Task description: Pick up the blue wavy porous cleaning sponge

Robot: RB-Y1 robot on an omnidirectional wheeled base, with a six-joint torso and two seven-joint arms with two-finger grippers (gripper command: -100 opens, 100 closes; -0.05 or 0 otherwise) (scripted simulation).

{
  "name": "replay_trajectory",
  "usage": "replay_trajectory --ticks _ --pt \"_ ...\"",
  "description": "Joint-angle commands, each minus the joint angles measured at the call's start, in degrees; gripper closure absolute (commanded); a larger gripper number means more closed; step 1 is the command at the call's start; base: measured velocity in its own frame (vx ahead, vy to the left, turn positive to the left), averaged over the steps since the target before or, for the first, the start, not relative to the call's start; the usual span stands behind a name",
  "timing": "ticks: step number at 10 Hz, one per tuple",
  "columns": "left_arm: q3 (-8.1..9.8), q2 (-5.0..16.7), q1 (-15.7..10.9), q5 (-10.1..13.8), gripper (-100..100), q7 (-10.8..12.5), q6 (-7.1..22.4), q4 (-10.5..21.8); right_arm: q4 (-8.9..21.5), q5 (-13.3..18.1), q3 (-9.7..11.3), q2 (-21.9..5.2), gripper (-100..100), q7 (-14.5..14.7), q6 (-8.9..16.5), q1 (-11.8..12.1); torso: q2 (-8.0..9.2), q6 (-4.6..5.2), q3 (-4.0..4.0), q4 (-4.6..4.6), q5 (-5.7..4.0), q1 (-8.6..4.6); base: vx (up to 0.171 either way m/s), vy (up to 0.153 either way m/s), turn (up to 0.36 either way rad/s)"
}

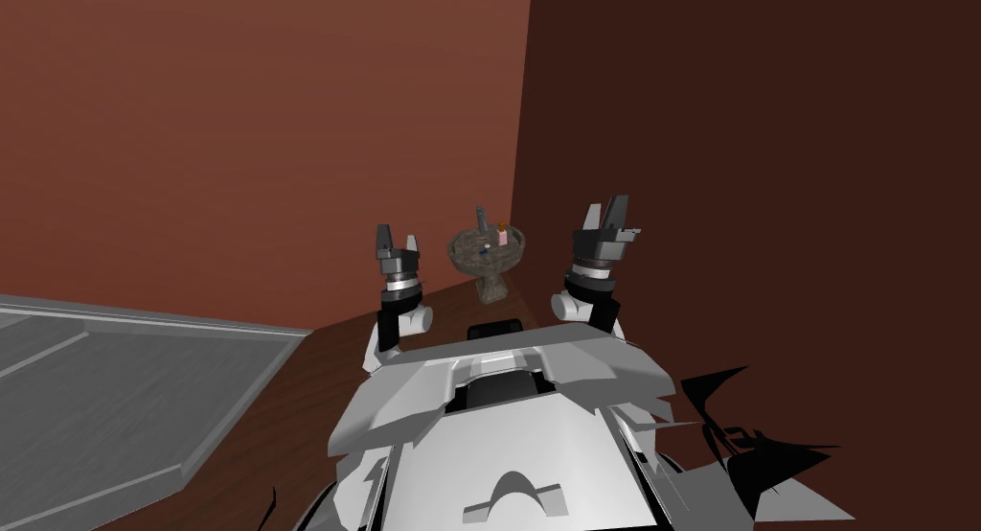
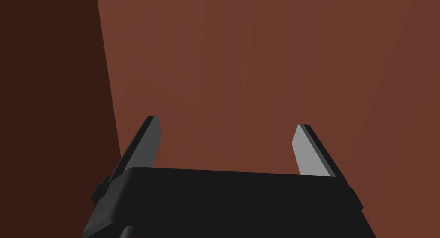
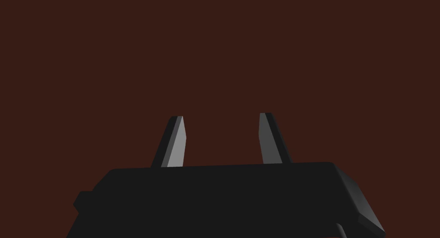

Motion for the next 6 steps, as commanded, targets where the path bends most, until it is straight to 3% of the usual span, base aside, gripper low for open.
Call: replay_trajectory --ticks 1,2,3,4,5,6 --pt "-0.23 0.38 -0.71 0.33 -100 0.49 1.65 0.59 0.00 0.00 0.00 0.00 0 0.00 0.00 0.00 0.00 0.00 0.00 0.00 0.00 0.00 -0.040 -0.014 0.010" --pt "-0.54 1.00 -3.15 1.02 -100 1.31 4.12 2.64 0.00 0.00 0.00 0.00 0 0.00 0.00 0.00 -0.03 -0.01 -0.01 0.00 0.00 0.01 -0.036 -0.025 0.025" --pt "-0.54 1.00 -3.15 1.02 -100 1.31 4.27 2.64 0.00 0.00 0.00 0.00 0 0.00 0.00 0.00 -0.05 0.00 -0.03 -0.01 0.00 -0.02 -0.030 -0.022 0.017" --pt "-0.85 1.53 -5.57 1.74 -100 2.19 6.43 4.89 0.00 0.00 0.00 0.00 0 0.00 0.00 0.00 -0.08 -0.01 -0.04 -0.02 0.00 -0.01 -0.040 -0.027 0.028" --pt "-0.85 1.53 -5.77 1.74 -100 2.19 7.11 4.89 0.00 0.00 0.00 0.00 0 0.00 0.00 0.00 -0.08 0.00 -0.04 -0.02 0.00 -0.03 -0.034 -0.029 0.010" --pt "-1.16 1.97 -8.30 2.49 -100 3.12 9.05 7.32 0.00 0.00 0.00 0.00 0 0.00 0.00 0.00 -0.07 -0.01 -0.04 -0.02 -0.01 -0.04 -0.039 -0.031 0.025"
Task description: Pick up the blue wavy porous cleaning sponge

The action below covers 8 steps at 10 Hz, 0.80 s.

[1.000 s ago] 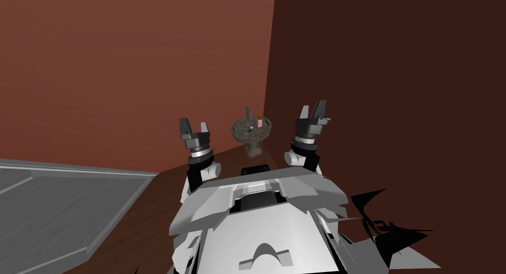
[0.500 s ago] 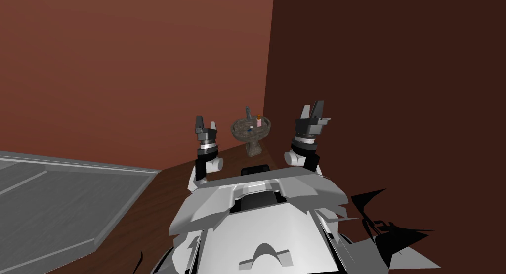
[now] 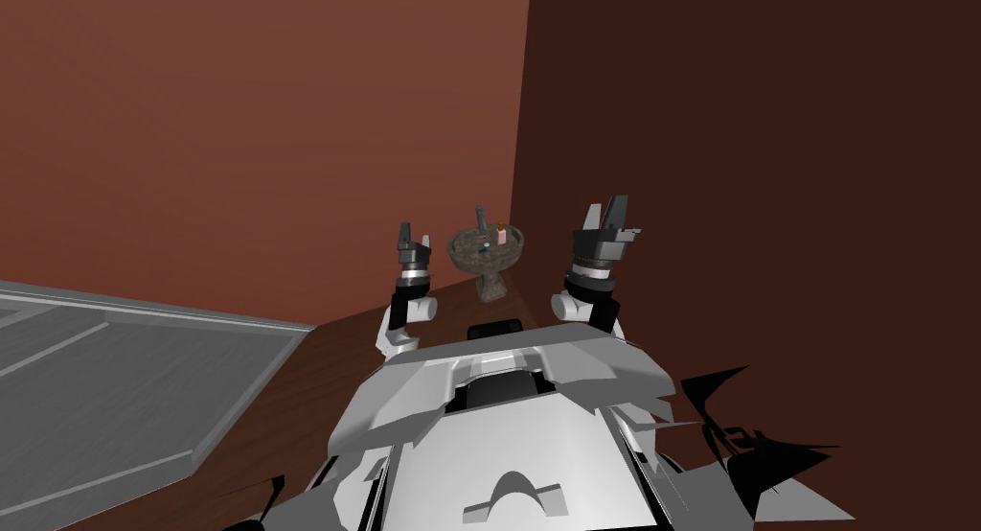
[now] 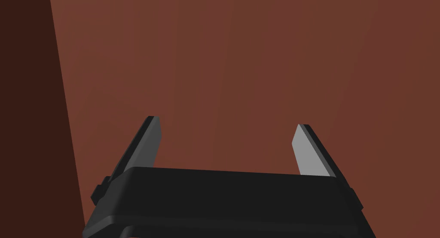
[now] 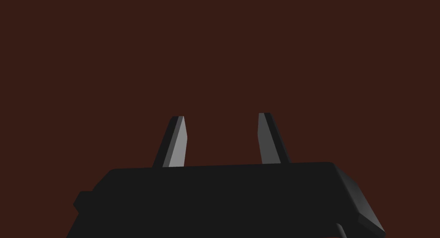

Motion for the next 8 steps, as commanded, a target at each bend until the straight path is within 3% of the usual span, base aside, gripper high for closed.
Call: replay_trajectory --ticks 1,4,5,6,7,8 --pt "-0.13 0.27 -1.40 0.40 -100 0.57 2.43 1.10 0.00 0.00 0.00 0.00 0 0.00 0.00 0.00 0.00 0.00 0.00 0.00 0.00 0.00 -0.029 -0.023 0.014" --pt "-0.73 0.91 -6.73 1.96 -100 2.55 7.79 5.98 0.00 0.00 0.00 0.00 0 0.00 0.00 0.00 -0.03 -0.01 -0.01 -0.01 0.00 0.03 -0.032 -0.028 0.022" --pt "-0.73 0.91 -7.24 1.96 -100 2.55 8.99 6.46 0.00 0.00 0.00 0.00 0 0.00 0.00 0.00 -0.02 -0.01 -0.01 -0.01 0.00 0.00 -0.026 -0.029 0.013" --pt "-1.01 1.13 -9.75 2.76 -100 3.58 11.12 8.68 0.00 0.00 0.00 0.00 0 0.00 0.00 0.00 -0.04 -0.01 -0.02 -0.01 0.00 0.01 -0.027 -0.027 0.019" --pt "-1.01 1.13 -10.28 2.76 -100 3.58 12.48 9.37 0.00 0.00 0.00 0.00 0 0.00 0.00 0.00 -0.04 0.00 -0.02 -0.01 0.00 0.00 -0.023 -0.024 0.010" --pt "-1.26 1.28 -12.70 3.56 -100 4.64 14.42 11.59 0.00 0.00 0.00 0.00 0 0.00 0.00 0.00 -0.06 -0.01 -0.03 -0.01 0.00 0.03 -0.024 -0.025 0.024"
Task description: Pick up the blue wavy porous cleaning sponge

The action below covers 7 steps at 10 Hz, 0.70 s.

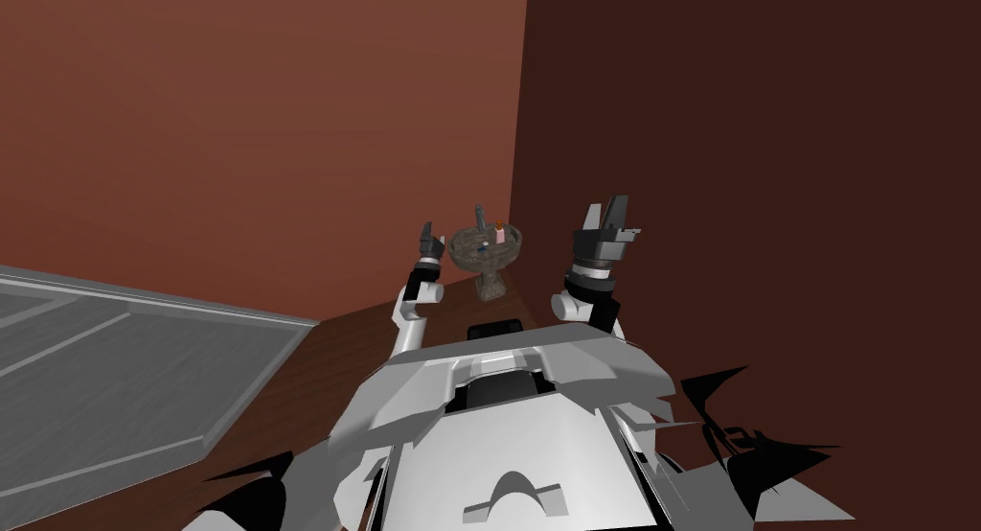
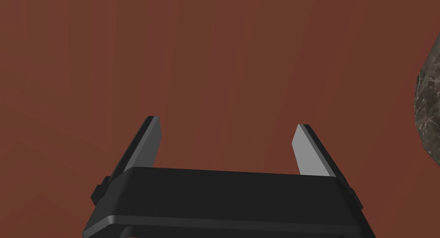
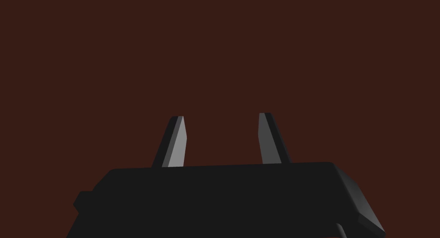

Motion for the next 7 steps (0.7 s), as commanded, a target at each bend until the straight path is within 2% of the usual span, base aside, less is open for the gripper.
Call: replay_trajectory --ticks 1,2,4,5,6,7 --pt "-0.14 0.09 -1.87 0.41 -100 0.58 2.86 1.74 0.00 0.00 0.00 0.00 0 0.00 0.00 0.00 0.00 0.00 0.00 0.00 0.00 0.00 -0.017 -0.024 0.008" --pt "-0.37 0.17 -4.19 1.20 -100 1.65 4.57 4.04 0.00 0.00 0.00 0.00 0 0.00 0.00 0.00 -0.02 0.00 -0.01 0.00 0.00 0.00 -0.015 -0.033 0.014" --pt "-0.37 0.17 -5.00 1.20 -100 1.65 6.91 4.90 0.00 0.00 0.00 0.00 0 0.00 0.00 0.00 -0.04 -0.01 -0.02 0.00 -0.01 0.00 -0.008 -0.020 0.005" --pt "-0.57 0.20 -8.00 1.98 -100 2.73 8.87 7.97 0.00 0.00 0.00 0.00 0 0.00 0.00 0.00 -0.05 -0.01 -0.03 -0.01 0.01 0.05 -0.004 -0.022 0.015" --pt "-0.57 0.20 -8.14 1.98 -100 2.73 10.61 8.16 0.00 0.00 0.00 0.00 0 0.00 0.00 0.00 -0.06 -0.01 -0.03 -0.01 0.00 0.02 -0.006 -0.022 0.009" --pt "-0.75 0.17 -10.69 2.75 -100 3.82 12.50 10.30 0.00 0.00 0.00 0.00 0 0.00 0.00 0.00 -0.06 -0.01 -0.04 -0.01 0.00 0.02 -0.005 -0.032 0.010"
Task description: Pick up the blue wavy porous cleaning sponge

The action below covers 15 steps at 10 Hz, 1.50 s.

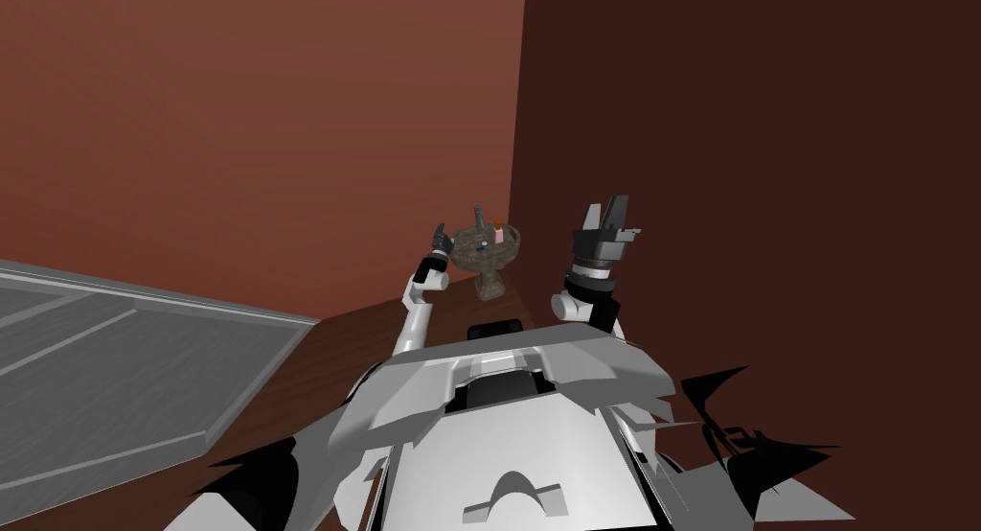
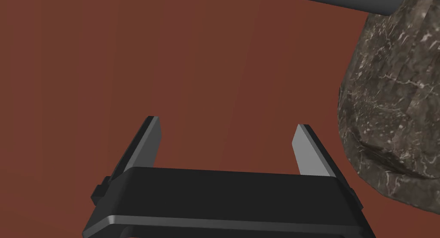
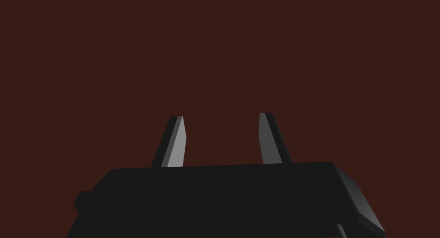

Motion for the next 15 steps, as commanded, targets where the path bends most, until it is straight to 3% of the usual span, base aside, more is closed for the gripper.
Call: replay_trajectory --ticks 1,2,5,7,8,9,10,12,13,14,15 --pt "-0.08 0.21 -1.85 0.50 -100 0.69 2.86 2.47 0.00 0.00 0.00 0.00 0 0.00 0.00 0.00 0.00 0.00 0.00 0.00 0.00 0.00 -0.003 -0.028 0.005" --pt "-0.08 0.21 -1.85 0.50 -100 0.69 3.22 2.47 0.00 0.00 0.00 0.00 0 0.00 0.00 0.00 0.01 -0.01 0.00 0.00 0.00 0.02 0.000 -0.013 0.001" --pt "-0.33 0.03 -7.09 1.96 -100 2.85 8.83 7.80 0.00 0.00 0.00 0.00 0 0.00 0.00 0.00 -0.03 -0.01 -0.02 -0.01 0.01 0.05 0.007 -0.025 0.005" --pt "-0.33 0.03 -8.06 1.96 -100 2.85 11.02 9.41 0.00 0.00 0.00 0.00 0 0.00 0.00 0.00 -0.06 -0.01 -0.03 -0.01 0.00 0.01 0.010 -0.023 0.002" --pt "-0.40 -0.09 -10.73 2.65 -100 3.90 13.33 11.82 0.00 0.00 0.00 0.00 0 0.00 0.00 0.00 -0.04 -0.01 -0.02 -0.01 0.01 0.07 0.017 -0.020 0.000" --pt "-0.40 -0.09 -11.09 2.65 -100 3.90 14.91 12.96 0.00 0.00 0.00 0.00 0 0.00 0.00 0.00 -0.07 -0.01 -0.04 -0.01 0.01 0.05 0.019 -0.024 -0.001" --pt "-0.43 -0.21 -13.61 3.30 -100 4.94 16.98 14.57 0.00 0.00 0.00 0.00 0 0.00 0.00 0.00 -0.07 -0.02 -0.04 -0.02 0.01 0.04 0.033 -0.028 0.000" --pt "-0.43 -0.21 -14.06 3.30 -100 4.94 18.85 16.57 0.00 0.00 0.00 0.00 0 0.00 0.00 0.00 -0.12 -0.02 -0.07 -0.03 0.00 0.02 0.021 -0.021 -0.001" --pt "-0.42 -0.32 -16.79 3.92 -100 5.96 21.62 18.66 0.00 0.00 0.00 0.00 0 0.00 0.00 0.00 -0.06 -0.02 -0.04 -0.02 0.01 0.07 0.023 -0.025 -0.005" --pt "-0.42 -0.32 -16.95 3.92 -100 5.96 22.74 20.20 0.00 0.00 0.00 0.00 0 0.00 0.00 0.00 -0.09 -0.01 -0.05 -0.02 0.00 0.03 0.029 -0.028 -0.005" --pt "-0.38 -0.42 -19.23 4.50 -100 6.95 24.84 21.53 0.00 0.00 0.00 0.00 0 0.00 0.00 0.00 -0.10 -0.02 -0.06 -0.03 0.00 0.03 0.042 -0.031 -0.007"
